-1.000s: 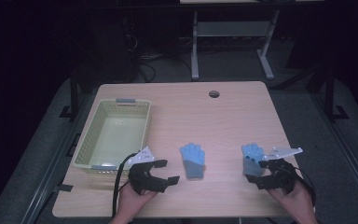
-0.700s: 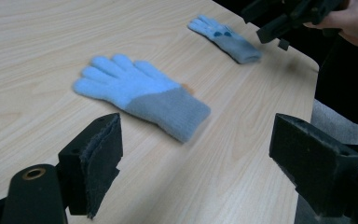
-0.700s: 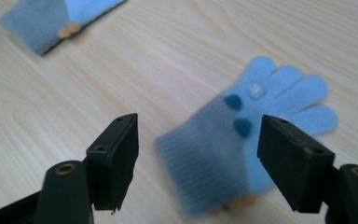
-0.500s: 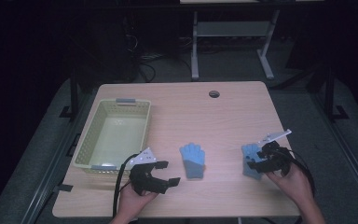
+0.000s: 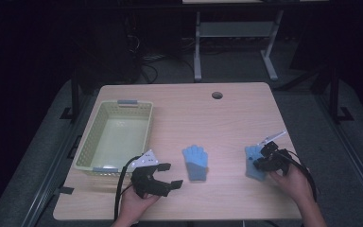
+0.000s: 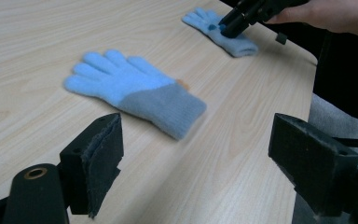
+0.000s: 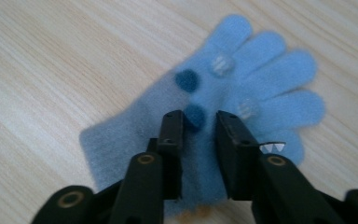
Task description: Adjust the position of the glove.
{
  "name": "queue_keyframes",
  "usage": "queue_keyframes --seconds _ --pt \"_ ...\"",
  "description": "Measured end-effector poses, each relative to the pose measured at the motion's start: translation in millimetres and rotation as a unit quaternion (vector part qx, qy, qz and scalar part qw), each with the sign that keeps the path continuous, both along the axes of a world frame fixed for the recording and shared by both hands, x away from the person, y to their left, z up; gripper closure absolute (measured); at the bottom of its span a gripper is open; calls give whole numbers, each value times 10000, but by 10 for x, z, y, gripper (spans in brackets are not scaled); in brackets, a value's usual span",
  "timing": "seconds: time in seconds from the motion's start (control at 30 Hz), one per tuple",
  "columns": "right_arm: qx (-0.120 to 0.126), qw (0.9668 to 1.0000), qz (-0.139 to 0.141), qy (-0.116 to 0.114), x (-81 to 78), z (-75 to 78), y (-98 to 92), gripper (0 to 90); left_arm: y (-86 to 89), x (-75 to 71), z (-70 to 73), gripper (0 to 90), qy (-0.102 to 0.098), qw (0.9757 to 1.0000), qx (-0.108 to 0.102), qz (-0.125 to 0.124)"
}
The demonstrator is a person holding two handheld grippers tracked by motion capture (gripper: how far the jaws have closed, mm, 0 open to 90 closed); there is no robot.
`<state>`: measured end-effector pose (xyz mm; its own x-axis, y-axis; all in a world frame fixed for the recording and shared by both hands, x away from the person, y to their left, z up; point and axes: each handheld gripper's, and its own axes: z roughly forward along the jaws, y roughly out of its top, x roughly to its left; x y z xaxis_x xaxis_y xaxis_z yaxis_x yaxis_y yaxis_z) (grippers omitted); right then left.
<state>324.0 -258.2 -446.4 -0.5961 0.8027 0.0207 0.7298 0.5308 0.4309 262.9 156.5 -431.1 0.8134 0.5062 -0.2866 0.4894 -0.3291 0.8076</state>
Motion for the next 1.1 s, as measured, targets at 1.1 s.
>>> queue_keyframes --seconds 1.1 --pt "330 9980 258 -481 -72 591 166 851 18 -25 10 186 -84 9999 -26 90"
